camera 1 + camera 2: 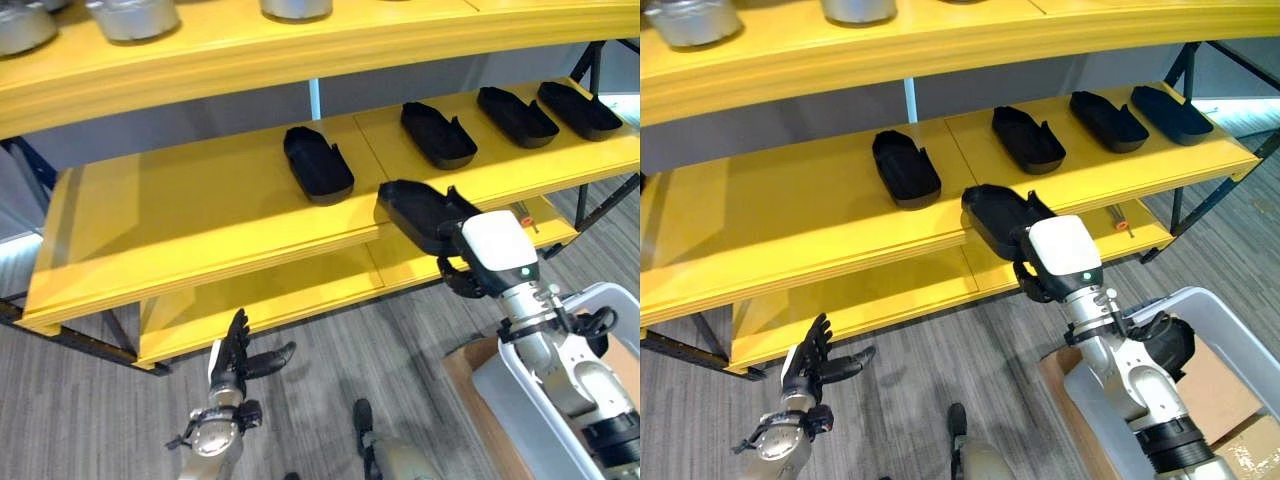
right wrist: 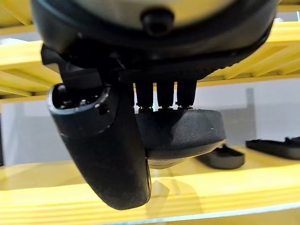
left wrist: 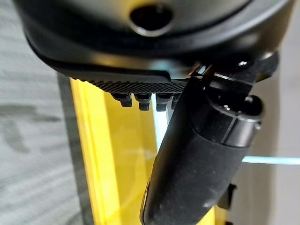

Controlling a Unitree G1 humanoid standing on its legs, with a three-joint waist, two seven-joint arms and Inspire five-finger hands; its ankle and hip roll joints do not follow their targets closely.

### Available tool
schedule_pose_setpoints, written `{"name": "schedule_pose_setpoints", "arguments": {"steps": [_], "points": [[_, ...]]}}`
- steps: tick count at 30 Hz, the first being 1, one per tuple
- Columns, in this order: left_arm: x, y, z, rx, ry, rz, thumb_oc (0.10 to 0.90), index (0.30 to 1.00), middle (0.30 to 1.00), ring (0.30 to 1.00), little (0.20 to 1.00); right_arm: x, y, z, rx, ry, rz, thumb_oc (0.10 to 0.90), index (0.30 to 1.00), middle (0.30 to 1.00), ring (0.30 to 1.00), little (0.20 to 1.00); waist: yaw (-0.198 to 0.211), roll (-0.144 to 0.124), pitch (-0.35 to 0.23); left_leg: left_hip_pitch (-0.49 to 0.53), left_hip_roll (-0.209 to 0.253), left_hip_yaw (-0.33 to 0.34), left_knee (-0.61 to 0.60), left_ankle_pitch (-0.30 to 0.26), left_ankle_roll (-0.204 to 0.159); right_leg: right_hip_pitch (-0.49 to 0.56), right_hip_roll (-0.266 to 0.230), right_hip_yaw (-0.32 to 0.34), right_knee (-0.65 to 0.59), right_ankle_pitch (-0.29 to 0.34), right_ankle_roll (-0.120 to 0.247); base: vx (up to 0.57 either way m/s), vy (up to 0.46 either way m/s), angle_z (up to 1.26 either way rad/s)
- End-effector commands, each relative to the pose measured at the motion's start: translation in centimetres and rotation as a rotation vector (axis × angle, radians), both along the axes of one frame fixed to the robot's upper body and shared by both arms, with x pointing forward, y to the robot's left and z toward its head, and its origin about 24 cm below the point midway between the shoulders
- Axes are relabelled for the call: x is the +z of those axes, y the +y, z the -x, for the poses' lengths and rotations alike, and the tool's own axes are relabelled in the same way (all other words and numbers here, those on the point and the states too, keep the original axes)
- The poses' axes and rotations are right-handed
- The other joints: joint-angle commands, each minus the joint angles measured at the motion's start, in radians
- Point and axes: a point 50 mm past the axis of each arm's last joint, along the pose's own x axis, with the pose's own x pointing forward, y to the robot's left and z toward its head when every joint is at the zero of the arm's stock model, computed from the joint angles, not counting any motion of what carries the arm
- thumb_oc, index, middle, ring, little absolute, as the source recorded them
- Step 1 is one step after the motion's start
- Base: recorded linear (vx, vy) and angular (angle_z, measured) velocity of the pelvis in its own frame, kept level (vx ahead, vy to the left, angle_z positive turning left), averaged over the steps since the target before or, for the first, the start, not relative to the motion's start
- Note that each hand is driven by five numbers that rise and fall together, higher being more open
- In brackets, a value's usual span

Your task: Move parts from the plastic box to the shelf.

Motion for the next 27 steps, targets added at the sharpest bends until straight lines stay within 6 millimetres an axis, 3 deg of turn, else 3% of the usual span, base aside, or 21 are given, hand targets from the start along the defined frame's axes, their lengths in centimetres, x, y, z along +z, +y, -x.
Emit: {"name": "schedule_pose_setpoints", "arguments": {"steps": [1, 4, 5, 6, 7, 8, 9, 10, 12, 13, 15, 17, 19, 21, 24, 25, 27], "points": [[3.5, 1.3, -1.5, -0.026, -0.188, -0.072, 0.900, 1.000, 1.000, 1.000, 1.000, 7.2, 0.8, 0.3, 0.084, -0.357, -0.073, 0.400, 0.300, 0.300, 0.300, 0.300, -0.015, -0.035, -0.108, -0.048, -0.129, -0.002, 0.096, -0.044, 0.026, 0.054, -0.077, -0.013, -0.030, -0.004, 0.090, 0.16, -0.072, 0.52], [3.6, 1.1, -1.5, -0.039, -0.195, -0.054, 0.900, 1.000, 1.000, 1.000, 1.000, 7.9, 0.5, 0.8, 0.087, -0.390, -0.042, 0.400, 0.300, 0.300, 0.300, 0.300, 0.009, -0.042, -0.066, -0.171, -0.174, 0.000, 0.352, 0.051, -0.035, 0.113, -0.096, -0.049, -0.029, -0.025, 0.066, 0.12, -0.021, 0.59], [3.6, 1.1, -1.5, -0.041, -0.191, -0.055, 0.900, 1.000, 1.000, 1.000, 1.000, 8.1, 0.3, 1.0, 0.080, -0.406, -0.032, 0.400, 0.300, 0.300, 0.300, 0.300, 0.012, -0.051, -0.055, -0.210, -0.169, 0.023, 0.418, 0.083, -0.053, 0.127, -0.106, -0.063, -0.031, -0.029, 0.063, 0.05, -0.016, 0.33], [3.6, 1.1, -1.5, -0.041, -0.190, -0.055, 0.900, 1.000, 1.000, 1.000, 1.000, 8.1, 0.3, 1.0, 0.079, -0.406, -0.033, 0.400, 0.300, 0.300, 0.300, 0.300, 0.011, -0.044, -0.057, -0.213, -0.162, 0.019, 0.432, 0.068, -0.055, 0.131, -0.098, -0.065, -0.031, -0.036, 0.064, 0.11, -0.036, 0.26], [3.8, 1.2, -1.5, -0.049, -0.191, -0.046, 0.900, 1.000, 1.000, 1.000, 1.000, 8.4, -0.4, 1.4, 0.050, -0.431, -0.014, 0.400, 0.300, 0.300, 0.300, 0.300, 0.010, -0.067, -0.040, -0.272, -0.068, 0.100, 0.442, 0.079, -0.036, 0.158, -0.125, -0.089, -0.037, -0.046, 0.066, 0.08, -0.022, 0.33], [3.8, 1.2, -1.5, -0.050, -0.191, -0.047, 0.900, 1.000, 1.000, 1.000, 1.000, 8.4, -0.5, 1.4, 0.049, -0.431, -0.014, 0.400, 0.300, 0.300, 0.300, 0.300, 0.011, -0.068, -0.041, -0.274, -0.068, 0.100, 0.443, 0.079, -0.036, 0.157, -0.125, -0.089, -0.038, -0.046, 0.066, 0.11, -0.005, 0.55], [3.9, 1.4, -1.5, -0.051, -0.191, -0.046, 0.900, 1.000, 1.000, 1.000, 1.000, 8.5, -1.0, 1.6, 0.023, -0.445, -0.009, 0.400, 0.300, 0.300, 0.300, 0.300, 0.007, -0.082, -0.043, -0.275, -0.010, 0.129, 0.376, 0.058, -0.019, 0.170, -0.140, -0.096, -0.045, -0.052, 0.075, 0.17, 0.096, 0.88], [3.9, 1.6, -1.2, -0.050, -0.190, -0.057, 0.900, 1.000, 1.000, 1.000, 1.000, 8.5, -1.6, 1.9, -0.006, -0.460, -0.014, 0.400, 0.300, 0.300, 0.300, 0.300, 0.011, -0.095, -0.048, -0.259, 0.080, 0.127, 0.214, 0.074, -0.026, 0.186, -0.157, -0.094, -0.051, -0.067, 0.096, 0.21, 0.182, 0.79], [4.0, 2.0, -1.1, -0.025, -0.190, -0.066, 0.900, 1.000, 1.000, 1.000, 1.000, 8.7, -1.6, 2.0, -0.009, -0.479, -0.018, 0.400, 0.300, 0.300, 0.300, 0.300, 0.010, -0.083, -0.050, -0.262, 0.195, 0.108, 0.055, 0.205, -0.062, 0.183, -0.170, -0.072, -0.027, -0.104, 0.111, 0.14, 0.212, 0.33], [4.0, 2.0, -1.1, -0.024, -0.190, -0.066, 0.900, 1.000, 1.000, 1.000, 1.000, 8.7, -1.6, 2.0, -0.008, -0.479, -0.018, 0.400, 0.300, 0.300, 0.300, 0.300, 0.010, -0.082, -0.050, -0.258, 0.197, 0.110, 0.047, 0.210, -0.063, 0.181, -0.169, -0.072, -0.025, -0.106, 0.110, 0.09, 0.193, -0.01], [4.0, 2.1, -1.1, -0.006, -0.193, -0.060, 0.900, 1.000, 1.000, 1.000, 1.000, 8.9, -1.4, 2.0, 0.002, -0.485, -0.021, 0.400, 0.300, 0.300, 0.300, 0.300, 0.013, -0.051, -0.050, -0.277, 0.273, 0.099, -0.048, 0.338, -0.119, 0.190, -0.194, -0.049, 0.001, -0.132, 0.135, 0.17, 0.423, -0.21], [3.8, 2.1, -0.8, -0.014, -0.186, -0.063, 0.900, 1.000, 1.000, 1.000, 1.000, 8.8, -1.4, 2.1, -0.003, -0.483, -0.014, 0.400, 0.300, 0.300, 0.300, 0.300, 0.016, -0.025, -0.067, -0.243, 0.256, 0.124, -0.068, 0.294, -0.130, 0.201, -0.205, -0.047, 0.003, -0.138, 0.149, 0.21, 0.433, -0.30], [4.0, 1.9, -1.0, -0.034, -0.200, -0.064, 0.900, 1.000, 1.000, 1.000, 1.000, 8.7, -1.5, 2.1, -0.013, -0.481, -0.016, 0.400, 0.300, 0.300, 0.300, 0.300, 0.020, -0.018, -0.082, -0.230, 0.214, 0.137, -0.063, 0.250, -0.125, 0.224, -0.241, -0.045, -0.011, -0.116, 0.164, 0.21, 0.366, -0.35], [4.3, 2.0, -1.1, -0.044, -0.208, -0.076, 0.900, 1.000, 1.000, 1.000, 1.000, 8.7, -1.6, 2.2, -0.025, -0.487, -0.024, 0.400, 0.300, 0.300, 0.300, 0.300, 0.026, -0.027, -0.079, -0.233, 0.186, 0.144, -0.040, 0.237, -0.115, 0.234, -0.269, -0.043, -0.020, -0.093, 0.176, 0.12, 0.285, -0.23], [5.2, 2.2, -1.9, -0.072, -0.238, -0.122, 0.900, 1.000, 1.000, 1.000, 1.000, 9.1, -1.9, 2.2, -0.060, -0.501, -0.026, 0.400, 0.300, 0.300, 0.300, 0.300, 0.040, -0.057, -0.075, -0.255, 0.100, 0.186, 0.047, 0.141, -0.087, 0.263, -0.363, -0.062, -0.038, -0.037, 0.217, 0.15, 0.308, 0.15], [5.2, 2.2, -1.9, -0.072, -0.239, -0.122, 0.900, 1.000, 1.000, 1.000, 1.000, 9.1, -1.9, 2.2, -0.060, -0.502, -0.026, 0.400, 0.300, 0.300, 0.300, 0.300, 0.040, -0.058, -0.074, -0.260, 0.098, 0.187, 0.051, 0.146, -0.084, 0.259, -0.364, -0.061, -0.039, -0.031, 0.216, 0.10, 0.163, 0.11], [5.8, 2.2, -2.5, -0.070, -0.262, -0.135, 0.900, 1.000, 1.000, 1.000, 1.000, 9.8, -1.6, 2.0, -0.056, -0.527, -0.002, 0.400, 0.300, 0.300, 0.300, 0.300, 0.051, -0.069, -0.071, -0.291, 0.068, 0.202, 0.110, 0.100, -0.079, 0.261, -0.400, -0.084, -0.049, -0.007, 0.229, 0.11, 0.210, 0.06]]}}
